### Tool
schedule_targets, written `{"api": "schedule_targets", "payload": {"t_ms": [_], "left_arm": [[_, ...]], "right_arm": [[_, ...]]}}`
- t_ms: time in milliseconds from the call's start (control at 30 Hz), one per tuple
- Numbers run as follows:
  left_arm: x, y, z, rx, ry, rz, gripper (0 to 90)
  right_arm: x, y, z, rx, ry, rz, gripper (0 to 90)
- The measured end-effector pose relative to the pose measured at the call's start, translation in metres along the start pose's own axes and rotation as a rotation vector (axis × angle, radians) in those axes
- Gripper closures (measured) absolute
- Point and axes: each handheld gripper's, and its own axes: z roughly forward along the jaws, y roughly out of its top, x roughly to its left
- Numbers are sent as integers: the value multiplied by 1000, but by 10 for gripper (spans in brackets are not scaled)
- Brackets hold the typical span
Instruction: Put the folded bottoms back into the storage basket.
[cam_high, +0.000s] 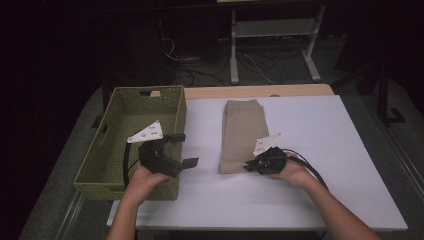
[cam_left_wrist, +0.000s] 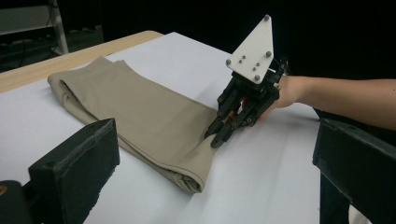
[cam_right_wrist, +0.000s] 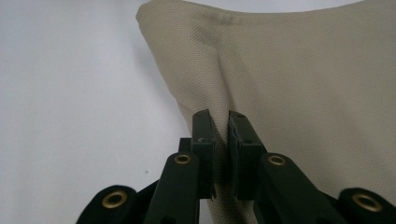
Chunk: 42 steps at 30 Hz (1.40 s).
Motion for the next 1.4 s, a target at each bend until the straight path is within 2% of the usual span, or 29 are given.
{"api": "schedule_targets", "payload": {"t_ms": [300,700,1400], "left_arm": [[0,0,0,-2,0,-2,5],[0,0,-1,-4,2,-1,5],[0,0,-1,-5,1,-1,5]], "right_arm": [[7,1,-7,-2,13,-4,815],[17,-4,-17,-11,36,21,814],[48,-18,-30,-2,76,-1,813]]}}
